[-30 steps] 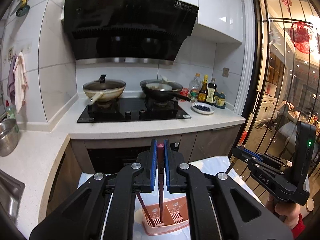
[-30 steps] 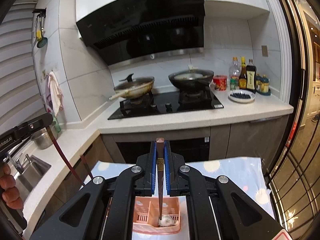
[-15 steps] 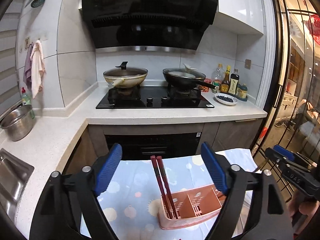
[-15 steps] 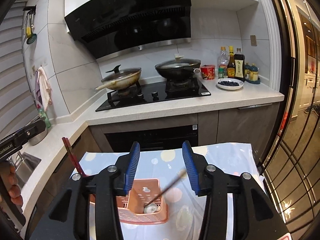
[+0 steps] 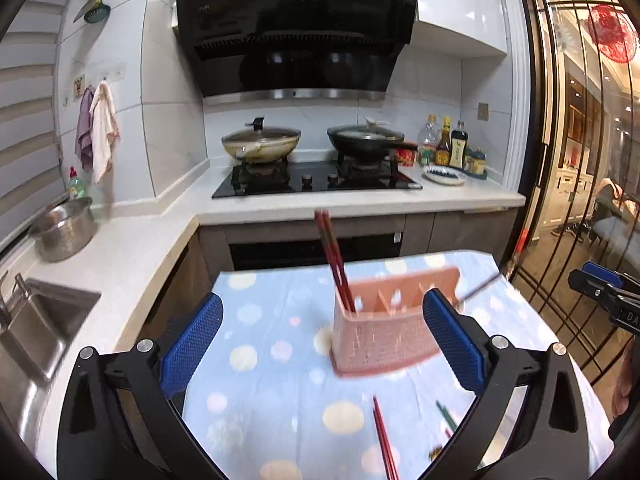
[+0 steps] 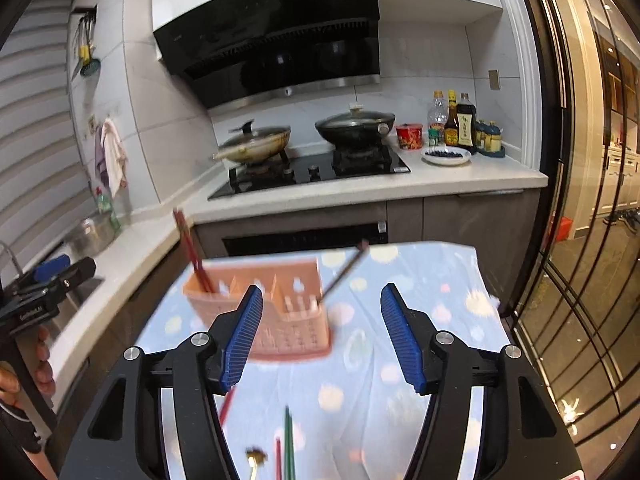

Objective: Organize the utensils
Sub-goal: 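Open both tools to release the chopsticks into the holder, then move both open tools back over the table, then grasp a dark red chopstick with the left tool while the right tool grasps a green gold-banded chopstick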

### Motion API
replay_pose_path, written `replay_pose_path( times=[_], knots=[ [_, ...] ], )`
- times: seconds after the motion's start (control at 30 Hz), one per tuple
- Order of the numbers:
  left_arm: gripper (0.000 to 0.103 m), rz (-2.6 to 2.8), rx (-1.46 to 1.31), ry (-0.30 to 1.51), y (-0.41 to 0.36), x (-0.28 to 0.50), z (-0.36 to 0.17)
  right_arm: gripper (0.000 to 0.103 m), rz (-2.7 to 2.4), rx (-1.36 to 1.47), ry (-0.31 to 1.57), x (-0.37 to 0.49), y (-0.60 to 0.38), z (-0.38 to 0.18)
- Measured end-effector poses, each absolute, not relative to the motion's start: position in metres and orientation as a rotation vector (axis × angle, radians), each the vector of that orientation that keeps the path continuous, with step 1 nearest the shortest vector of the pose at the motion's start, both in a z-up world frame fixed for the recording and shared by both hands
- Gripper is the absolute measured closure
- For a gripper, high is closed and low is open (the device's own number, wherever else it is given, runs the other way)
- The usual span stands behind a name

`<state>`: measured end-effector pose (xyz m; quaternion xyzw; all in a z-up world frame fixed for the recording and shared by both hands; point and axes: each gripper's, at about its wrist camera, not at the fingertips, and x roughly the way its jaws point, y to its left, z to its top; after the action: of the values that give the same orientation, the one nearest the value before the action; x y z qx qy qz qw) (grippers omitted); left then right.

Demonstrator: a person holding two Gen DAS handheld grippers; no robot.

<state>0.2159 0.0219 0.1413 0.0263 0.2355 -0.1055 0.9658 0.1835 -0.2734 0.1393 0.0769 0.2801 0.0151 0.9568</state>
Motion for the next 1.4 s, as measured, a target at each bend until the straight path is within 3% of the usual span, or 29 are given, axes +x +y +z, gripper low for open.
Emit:
replay_pose_path(
  times=[0.37, 0.7, 1.0, 1.4],
  knots=[
    [0.007, -0.204, 0.034, 0.717, 0.033, 0.134, 0.035, 0.043, -0.054, 0.092, 0.718, 0.066, -0.255, 0.052],
    [0.007, -0.259, 0.075, 0.893, 0.012, 0.069, -0.044, 0.043, -0.085, 0.096, 0.828, 0.014, -0.253, -0.005],
    [0.009, -0.266, 0.161, 0.893, -0.007, 0.054, -0.064, 0.043, -0.045, 0.12, 0.884, 0.005, -0.239, -0.027],
    [0.014, -0.183, 0.088, 0.937, 0.026, 0.082, -0.076, 0.043, -0.04, 0.126, 0.905, 0.01, -0.241, -0.035]
  ],
)
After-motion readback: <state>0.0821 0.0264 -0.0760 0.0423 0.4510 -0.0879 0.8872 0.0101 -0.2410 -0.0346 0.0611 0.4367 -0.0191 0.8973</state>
